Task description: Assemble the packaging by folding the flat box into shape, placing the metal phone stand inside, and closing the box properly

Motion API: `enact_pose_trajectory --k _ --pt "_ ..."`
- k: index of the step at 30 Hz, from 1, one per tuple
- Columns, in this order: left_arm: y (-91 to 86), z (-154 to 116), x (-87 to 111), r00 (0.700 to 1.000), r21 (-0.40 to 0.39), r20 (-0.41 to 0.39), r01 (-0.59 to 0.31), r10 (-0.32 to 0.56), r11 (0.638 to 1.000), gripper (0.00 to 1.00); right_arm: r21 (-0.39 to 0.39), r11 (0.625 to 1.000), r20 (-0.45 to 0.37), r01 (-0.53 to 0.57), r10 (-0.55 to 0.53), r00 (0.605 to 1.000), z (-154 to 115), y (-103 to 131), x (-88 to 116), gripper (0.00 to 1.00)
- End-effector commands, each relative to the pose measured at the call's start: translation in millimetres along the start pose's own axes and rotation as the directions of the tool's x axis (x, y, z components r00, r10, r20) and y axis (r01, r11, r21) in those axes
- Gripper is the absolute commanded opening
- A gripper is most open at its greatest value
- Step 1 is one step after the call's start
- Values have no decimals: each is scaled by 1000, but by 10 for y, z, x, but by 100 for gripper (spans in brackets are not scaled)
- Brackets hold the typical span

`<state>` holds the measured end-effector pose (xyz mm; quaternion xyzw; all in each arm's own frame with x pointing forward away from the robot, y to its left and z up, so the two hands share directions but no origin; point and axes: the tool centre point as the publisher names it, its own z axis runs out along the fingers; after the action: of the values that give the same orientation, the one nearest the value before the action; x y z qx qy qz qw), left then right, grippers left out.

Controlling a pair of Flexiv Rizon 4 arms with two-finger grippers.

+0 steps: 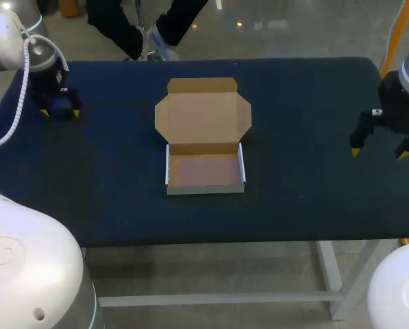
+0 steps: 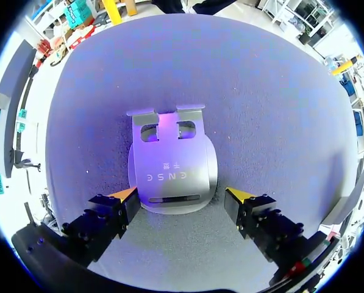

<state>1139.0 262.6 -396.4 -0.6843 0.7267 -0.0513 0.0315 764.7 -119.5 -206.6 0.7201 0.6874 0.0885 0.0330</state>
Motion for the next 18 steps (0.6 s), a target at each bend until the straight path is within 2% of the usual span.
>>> enact_pose_trajectory --k 1,18 --pt "-51 17 -18 1000 -11 0 3 -3 1000 97 5 1000 2 0 0 1000 -27 -3 1 100" --pt "-132 25 -42 1000 -12 0 3 -3 1000 96 5 1000 2 0 0 1000 -27 -3 1 100"
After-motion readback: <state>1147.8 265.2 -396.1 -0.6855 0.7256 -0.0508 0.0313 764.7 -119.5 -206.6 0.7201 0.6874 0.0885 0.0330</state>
